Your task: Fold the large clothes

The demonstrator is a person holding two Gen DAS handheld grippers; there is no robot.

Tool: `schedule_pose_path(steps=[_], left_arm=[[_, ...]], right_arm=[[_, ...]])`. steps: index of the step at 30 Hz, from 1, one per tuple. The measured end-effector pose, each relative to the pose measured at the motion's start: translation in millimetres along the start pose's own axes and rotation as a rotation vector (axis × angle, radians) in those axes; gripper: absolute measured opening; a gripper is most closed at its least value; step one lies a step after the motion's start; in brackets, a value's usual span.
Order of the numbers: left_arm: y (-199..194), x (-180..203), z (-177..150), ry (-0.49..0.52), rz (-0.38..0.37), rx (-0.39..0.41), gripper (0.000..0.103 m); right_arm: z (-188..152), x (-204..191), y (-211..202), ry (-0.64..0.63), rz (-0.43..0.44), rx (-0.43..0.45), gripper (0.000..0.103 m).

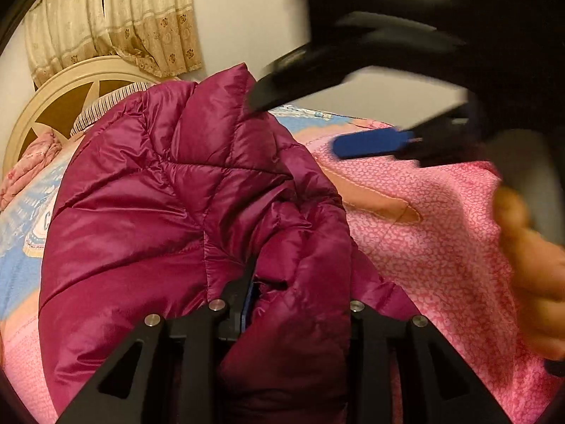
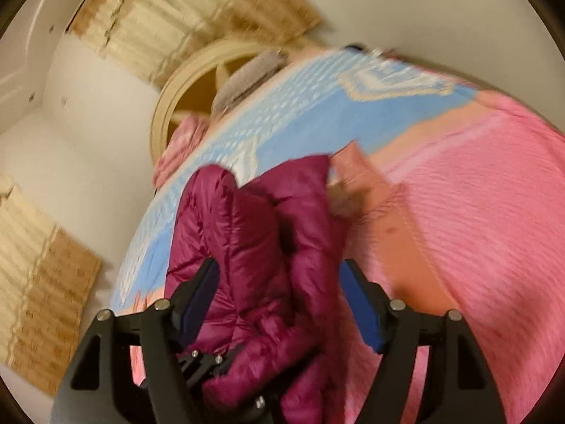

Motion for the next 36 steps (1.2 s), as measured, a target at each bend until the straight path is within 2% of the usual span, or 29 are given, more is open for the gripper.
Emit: schedule_pose_path(steps=[2,3,4,6,10,11,12,13,14,17,19,22,23,25,29,32,36], left_arm=[[0.3,-0.5,3.0,-0.004,-0.009,0.006,0.033],[-2.6,-1.0,3.1,-0.004,-0.007,0.007,0.033],[-5.6,-0.8,2.5,-0.001,-0.006,0.004,0.034],[-13.0,2.6,-0.6,0.008,-0.035,-0.015,0.034],[-44.9,6.7,-6.0,0.039,-0.095,-0.027,0.034],[-60.1,6.1,-5.7,0.027,-0.128,-0.015,0.04],[-73.5,5.5,-5.1,0.014,-0.152,0.004,0.052],[-83.5,3.9,-4.7,0.004,-0.158,0.023,0.059],[-101.1,-5.5,0.6,-0.012,-0.145,0.065,0.068],[-126.3,-35.4,18.6,-0.07,-0.095,0.148,0.07],[-129.7,-65.4,34.7,-0.127,-0.021,0.182,0.071],[-111.1,-113.0,61.8,-0.183,0.095,0.191,0.071],[-98.4,-128.6,67.7,-0.212,0.145,0.183,0.071],[-73.2,-149.3,68.6,-0.274,0.195,0.14,0.071],[-27.9,-156.8,57.6,-0.361,0.167,0.075,0.071],[-13.2,-153.6,44.5,-0.343,0.229,0.033,0.071],[-8.7,-151.6,26.9,-0.333,0.255,0.047,0.074]], right_arm=[[-2.0,-10.6,19.2,-0.063,0.007,-0.044,0.075],[-4.6,-12.4,21.4,-0.086,-0.008,-0.039,0.066],[-6.4,-11.9,25.0,-0.11,-0.039,-0.026,0.041],[-11.1,-9.0,31.8,-0.087,-0.002,-0.052,0.031],[-18.7,0.8,33.5,-0.064,0.018,-0.046,0.029],[-19.3,4.1,34.2,-0.055,0.019,-0.047,0.029],[-20.2,7.8,34.0,-0.045,0.018,-0.047,0.029],[-20.1,12.0,35.3,-0.026,0.022,-0.051,0.029],[-20.4,14.9,37.2,-0.01,0.032,-0.055,0.029],[-22.5,17.8,37.7,0.029,0.064,-0.069,0.029],[-23.1,19.3,37.9,0.045,0.071,-0.072,0.029],[-24.3,20.0,36.9,0.059,0.062,-0.072,0.028],[-24.8,21.2,37.5,0.057,0.051,-0.071,0.028],[-25.5,23.4,41.0,0.037,0.01,-0.069,0.028],[-28.3,23.7,45.2,-0.001,-0.035,-0.063,0.028],[-28.3,25.6,47.2,0.002,-0.033,-0.067,0.028],[-28.1,27.5,48.9,0.003,-0.025,-0.073,0.028]])
Point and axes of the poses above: each gripper's, at about its wrist camera, not at the fingertips, and y roughly the way its jaws point, x to its right, z to its top, the point moved 8 cm from there along y, roughly the way its jaws point, and after that the axes turned 15 degrees about -z, right-handed, at the moved point
